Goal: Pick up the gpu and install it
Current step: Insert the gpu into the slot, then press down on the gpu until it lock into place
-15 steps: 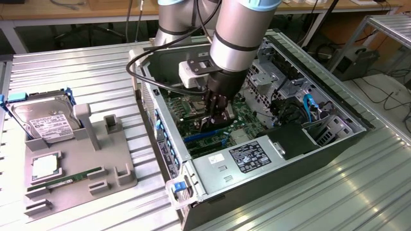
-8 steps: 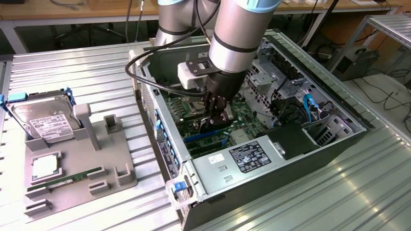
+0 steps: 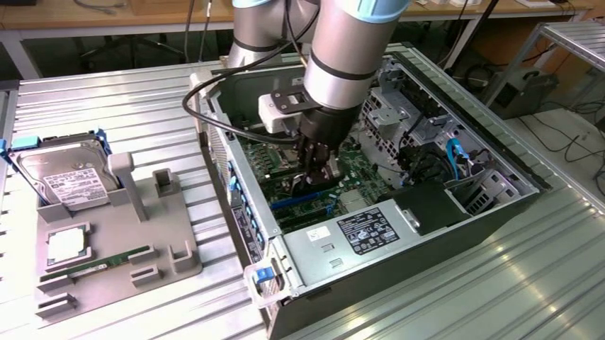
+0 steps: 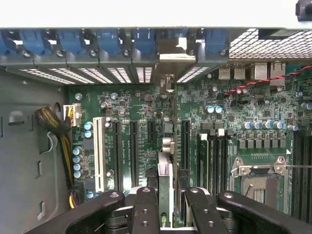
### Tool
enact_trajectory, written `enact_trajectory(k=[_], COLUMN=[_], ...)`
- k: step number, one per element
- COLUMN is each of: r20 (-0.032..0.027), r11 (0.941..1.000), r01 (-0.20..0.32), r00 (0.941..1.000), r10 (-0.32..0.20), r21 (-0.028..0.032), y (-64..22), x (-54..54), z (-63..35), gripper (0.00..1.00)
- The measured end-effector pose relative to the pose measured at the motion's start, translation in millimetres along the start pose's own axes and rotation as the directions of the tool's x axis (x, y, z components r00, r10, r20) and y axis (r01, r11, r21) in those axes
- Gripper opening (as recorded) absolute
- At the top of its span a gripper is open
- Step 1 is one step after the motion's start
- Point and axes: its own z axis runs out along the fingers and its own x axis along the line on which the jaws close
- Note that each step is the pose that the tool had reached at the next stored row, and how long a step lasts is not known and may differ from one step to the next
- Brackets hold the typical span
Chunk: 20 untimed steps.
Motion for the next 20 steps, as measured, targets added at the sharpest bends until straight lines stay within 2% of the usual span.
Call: enact_trajectory(k=[14,20], r20=[-0.0002,0.0005], r11=[1.0,1.0], r01=[0.0,0.0], r00=[1.0,1.0], r10=[0.0,0.0], r21=[-0.0001,-0.0002], y=[5.5,5.9], x=[-2.5,-2.6], z=[18.7,20.6], gripper=[0.26,0.27])
